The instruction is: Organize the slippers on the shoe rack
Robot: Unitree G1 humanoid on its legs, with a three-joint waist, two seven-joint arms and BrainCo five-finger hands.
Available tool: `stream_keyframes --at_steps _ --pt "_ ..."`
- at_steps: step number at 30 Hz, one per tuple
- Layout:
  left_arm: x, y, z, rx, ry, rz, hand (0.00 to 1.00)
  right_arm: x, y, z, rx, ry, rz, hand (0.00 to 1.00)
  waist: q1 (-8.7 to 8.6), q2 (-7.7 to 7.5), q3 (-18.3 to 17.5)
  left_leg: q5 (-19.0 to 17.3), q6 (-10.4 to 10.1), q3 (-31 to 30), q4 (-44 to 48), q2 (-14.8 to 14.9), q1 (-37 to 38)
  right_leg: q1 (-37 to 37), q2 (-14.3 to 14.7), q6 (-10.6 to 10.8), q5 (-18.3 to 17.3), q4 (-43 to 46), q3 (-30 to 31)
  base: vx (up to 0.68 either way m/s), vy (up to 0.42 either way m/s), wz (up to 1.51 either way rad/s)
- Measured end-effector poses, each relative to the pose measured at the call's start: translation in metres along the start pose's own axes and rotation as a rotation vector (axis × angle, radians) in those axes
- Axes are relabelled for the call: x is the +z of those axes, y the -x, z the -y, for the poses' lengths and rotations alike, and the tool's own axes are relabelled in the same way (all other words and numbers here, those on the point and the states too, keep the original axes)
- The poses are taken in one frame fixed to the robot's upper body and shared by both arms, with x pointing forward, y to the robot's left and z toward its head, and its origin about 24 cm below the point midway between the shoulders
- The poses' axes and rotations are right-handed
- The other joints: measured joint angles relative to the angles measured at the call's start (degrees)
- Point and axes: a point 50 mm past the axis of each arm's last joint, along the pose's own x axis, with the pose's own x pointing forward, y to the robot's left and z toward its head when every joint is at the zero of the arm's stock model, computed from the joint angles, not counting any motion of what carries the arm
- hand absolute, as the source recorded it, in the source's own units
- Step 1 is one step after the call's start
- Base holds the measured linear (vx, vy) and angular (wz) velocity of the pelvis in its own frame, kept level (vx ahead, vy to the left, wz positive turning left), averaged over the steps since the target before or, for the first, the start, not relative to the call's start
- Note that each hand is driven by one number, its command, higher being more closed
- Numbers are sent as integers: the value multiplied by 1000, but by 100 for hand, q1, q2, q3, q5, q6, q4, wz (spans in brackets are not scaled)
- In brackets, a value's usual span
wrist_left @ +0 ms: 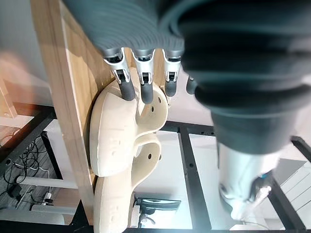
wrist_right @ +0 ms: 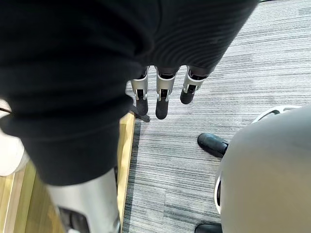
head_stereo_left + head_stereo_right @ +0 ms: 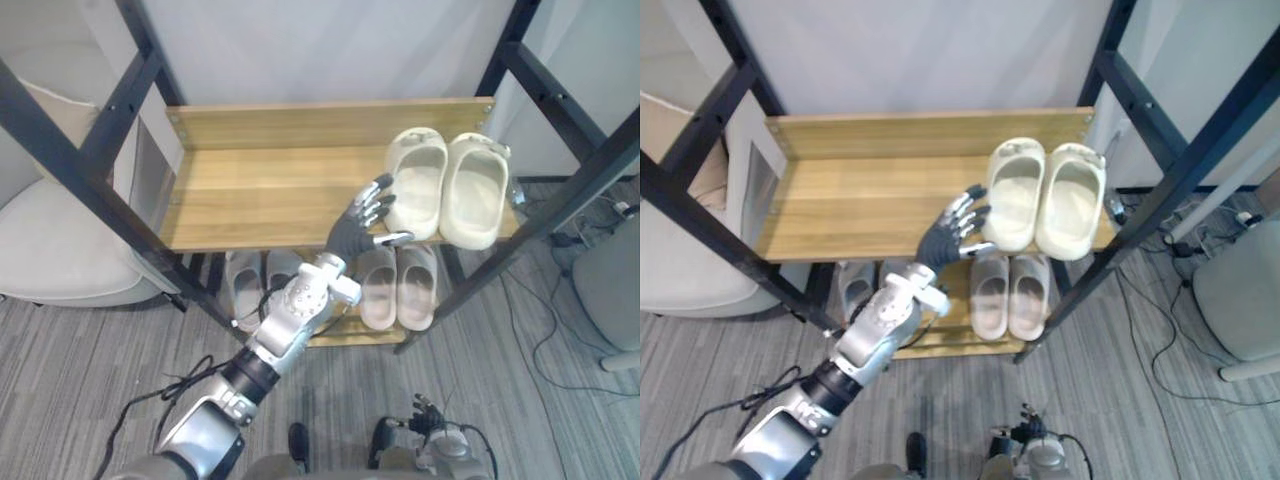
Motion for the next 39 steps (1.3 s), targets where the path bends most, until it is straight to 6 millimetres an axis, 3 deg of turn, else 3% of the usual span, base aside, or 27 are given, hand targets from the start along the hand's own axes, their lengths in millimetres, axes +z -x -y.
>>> stream_keyframes --at_steps 13,23,29,33,36,39 --pt "0 -7 -2 8 -15 -8 0 3 0 1 -4 -3 13 0 -59 -48 8 -10 -12 77 2 -1 -39 -82 0 12 19 0 83 10 4 -3" --pt "4 -5 -26 80 -39 -3 0 3 0 2 -3 -11 12 0 -86 -47 8 -19 -23 97 8 16 -3 -63 13 16 15 1 75 2 1 -2" --pt "21 6 -39 114 -43 69 0 0 1 2 2 -11 4 0 -63 -43 5 -19 -22 -24 20 10 -16 -11 1 30 1 40 2 7 1 10" --pt "56 9 -23 31 -27 223 0 -4 1 1 14 -10 -8 0 51 -22 -17 -25 -19 -153 87 -2 -79 38 -17 34 -16 43 -98 11 4 16" --pt "70 17 -15 -13 2 293 0 -5 1 0 25 -4 -15 0 149 40 -90 -25 -19 -183 93 -2 -91 44 -18 30 -21 44 -125 3 0 5" --pt "69 28 -3 -67 65 306 0 -9 2 -3 40 21 -30 0 187 114 -183 -23 -17 -313 100 -9 -107 83 -19 30 -40 45 -223 6 -5 13"
